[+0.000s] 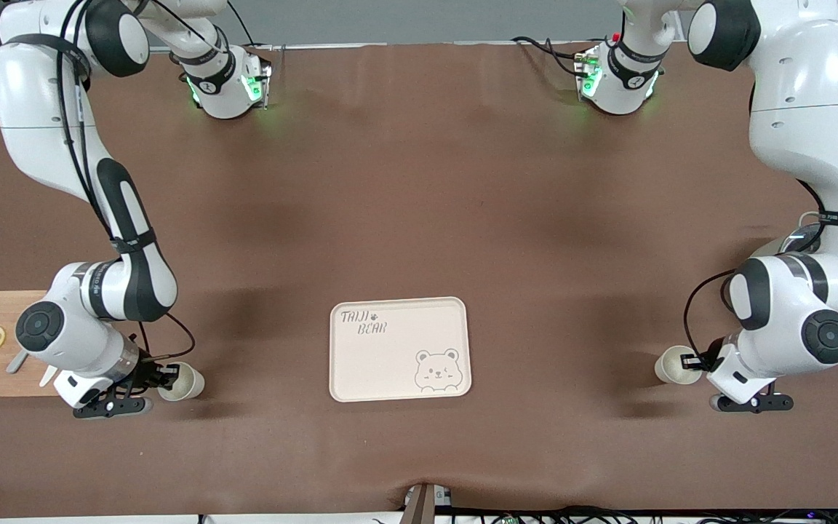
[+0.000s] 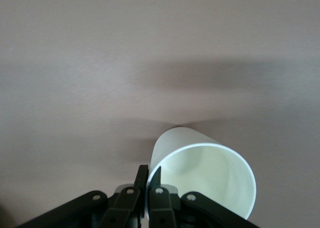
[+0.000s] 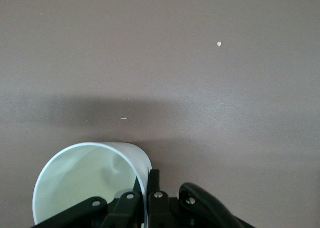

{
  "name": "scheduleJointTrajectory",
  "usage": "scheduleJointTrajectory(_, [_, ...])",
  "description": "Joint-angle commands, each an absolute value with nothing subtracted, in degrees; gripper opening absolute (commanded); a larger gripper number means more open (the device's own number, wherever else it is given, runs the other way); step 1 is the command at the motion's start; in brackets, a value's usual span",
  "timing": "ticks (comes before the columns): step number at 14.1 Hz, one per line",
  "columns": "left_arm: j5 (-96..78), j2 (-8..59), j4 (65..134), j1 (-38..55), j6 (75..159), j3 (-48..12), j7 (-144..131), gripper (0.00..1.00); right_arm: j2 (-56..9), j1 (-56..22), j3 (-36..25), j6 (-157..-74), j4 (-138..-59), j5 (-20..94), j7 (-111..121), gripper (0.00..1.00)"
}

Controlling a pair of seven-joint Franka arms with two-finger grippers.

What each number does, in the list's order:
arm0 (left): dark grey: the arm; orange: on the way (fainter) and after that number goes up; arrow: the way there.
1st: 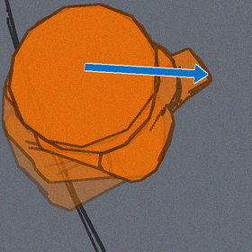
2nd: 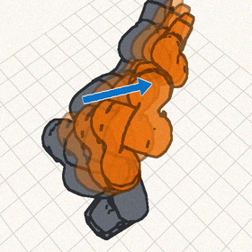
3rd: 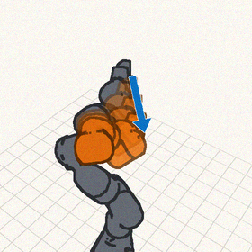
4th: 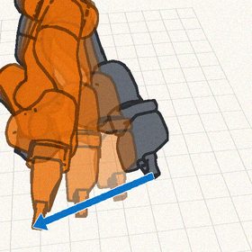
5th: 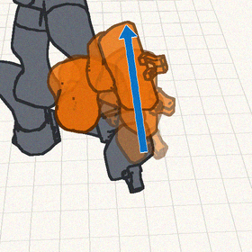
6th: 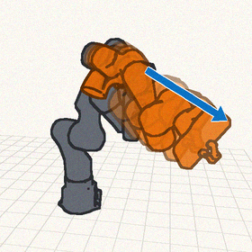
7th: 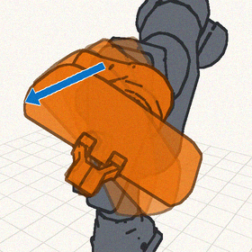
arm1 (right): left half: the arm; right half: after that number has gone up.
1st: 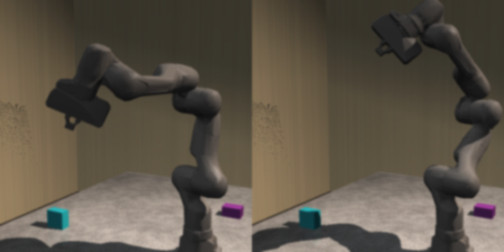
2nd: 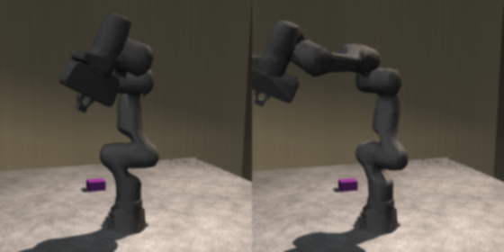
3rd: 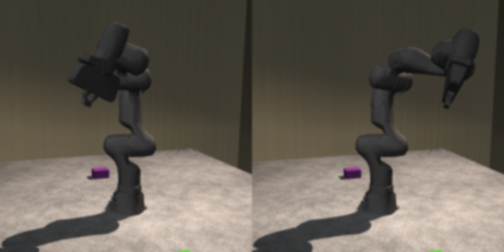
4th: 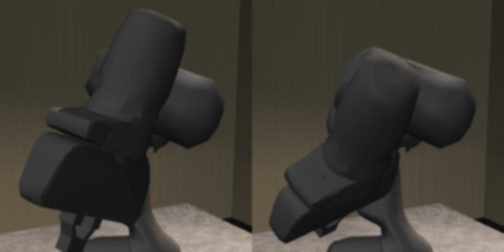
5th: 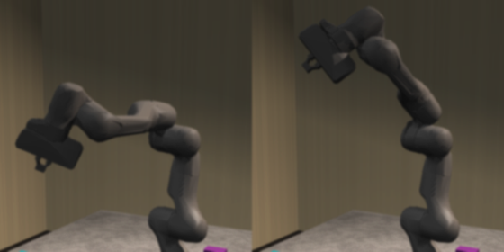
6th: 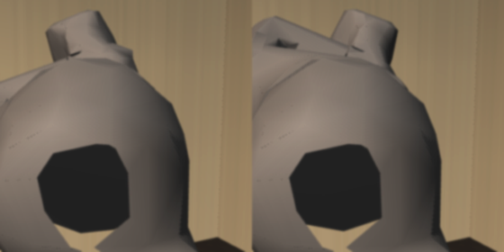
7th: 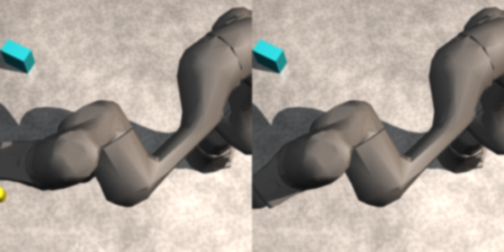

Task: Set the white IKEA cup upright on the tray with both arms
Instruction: 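Close both grippers around the white cups, then carry both cups toward the bear tray with both grippers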

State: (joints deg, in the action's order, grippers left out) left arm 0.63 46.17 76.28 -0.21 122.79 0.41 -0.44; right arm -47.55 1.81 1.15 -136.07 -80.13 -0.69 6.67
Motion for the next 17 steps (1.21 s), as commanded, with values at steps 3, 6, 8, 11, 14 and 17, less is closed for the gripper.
scheduleJointTrajectory(3, [0.2, 43.1, 77.1, 5.1, 122.0, -1.0, -8.7, 0.00, -47.9, -0.1, 1.2, -123.7, -71.2, 0.1, 1.7, 0.00])
scheduleJointTrajectory(6, [0.3, 41.3, 77.0, 9.0, 118.4, -1.0, -15.8, 0.00, -47.4, -2.4, 1.8, -118.4, -69.5, 0.1, -4.8, 0.00])
scheduleJointTrajectory(8, [0.6, 41.0, 75.9, 12.1, 115.7, -1.0, -21.2, 0.00, -47.2, -3.9, 1.9, -116.2, -68.6, 0.2, -8.9, 0.00])
scheduleJointTrajectory(11, [0.7, 40.3, 74.7, 17.0, 112.0, -0.4, -28.9, 0.00, -46.7, -6.6, 1.9, -114.4, -68.1, 0.7, -16.1, 0.00])
scheduleJointTrajectory(14, [0.7, 39.4, 74.6, 21.4, 110.6, -0.4, -36.5, 0.00, -46.5, -11.0, 1.8, -112.9, -68.1, 4.0, -25.4, 0.00])
scheduleJointTrajectory(17, [0.5, 38.9, 74.6, 26.1, 110.3, -0.5, -44.4, 0.00, -46.5, -15.6, 1.8, -113.0, -68.0, 4.0, -34.8, 0.00])
